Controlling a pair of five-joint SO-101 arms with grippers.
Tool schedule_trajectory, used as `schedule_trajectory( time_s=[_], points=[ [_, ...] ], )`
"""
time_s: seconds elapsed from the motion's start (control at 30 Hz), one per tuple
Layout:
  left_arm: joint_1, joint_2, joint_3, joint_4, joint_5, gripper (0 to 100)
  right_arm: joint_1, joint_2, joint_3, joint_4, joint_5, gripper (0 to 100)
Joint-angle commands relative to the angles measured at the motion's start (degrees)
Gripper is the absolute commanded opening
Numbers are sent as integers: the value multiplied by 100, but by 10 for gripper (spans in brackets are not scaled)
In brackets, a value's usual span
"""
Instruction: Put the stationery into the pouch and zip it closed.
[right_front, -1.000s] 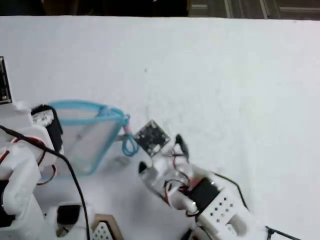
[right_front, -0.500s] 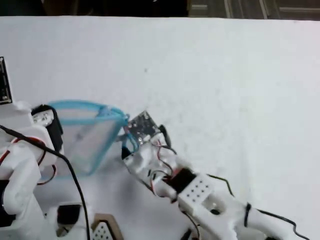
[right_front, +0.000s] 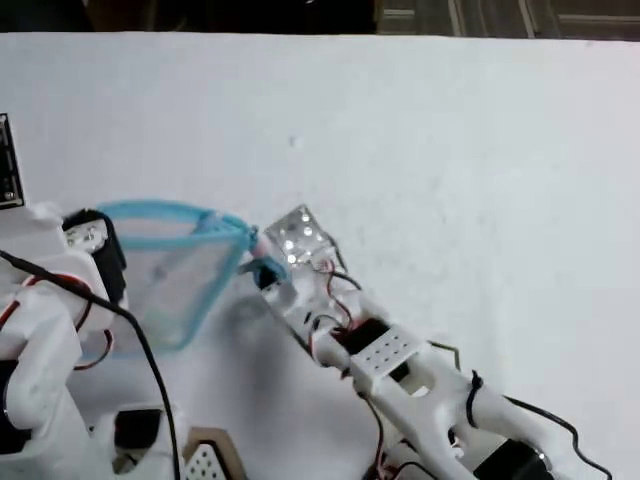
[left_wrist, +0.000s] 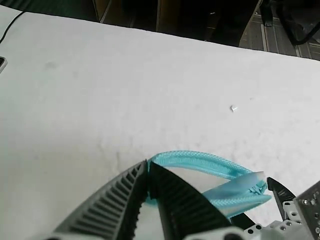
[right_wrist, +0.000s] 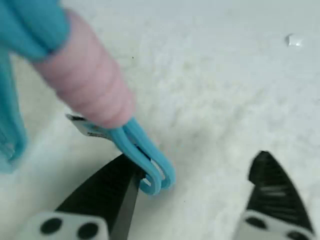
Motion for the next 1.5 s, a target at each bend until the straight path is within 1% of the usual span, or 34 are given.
schedule_trajectory(
  time_s=[0.0,0.07,0.13,0.23,0.37,0.53,0.73,0.9,1.03,1.07,1.2,1.27,1.47],
  points=[
    [-40,22,18,9,35,23,-31,-4,-62,-338,62,84],
    [-40,22,18,9,35,23,-22,-40,-62,-453,62,9],
    [-40,22,18,9,35,23,-13,-57,-70,-479,70,37],
    [-40,22,18,9,35,23,-13,-66,-70,-479,70,12],
    [-40,22,18,9,35,23,31,-418,-70,-470,70,16],
    [-40,22,18,9,35,23,347,-1648,-70,-251,70,16],
    [-40,22,18,9,35,23,725,-3574,-70,857,70,16],
    [-40,22,18,9,35,23,1174,-5147,-70,1684,70,16],
    [-40,22,18,9,35,23,1270,-6176,-70,2149,97,16],
    [-40,22,18,9,35,23,1270,-6387,-70,2229,202,16],
    [-40,22,18,9,35,23,1279,-7081,-70,2299,510,16],
    [-40,22,18,9,35,23,1279,-7354,-105,2264,545,16],
    [-40,22,18,9,26,23,1279,-7257,-712,2255,510,16]
  ],
)
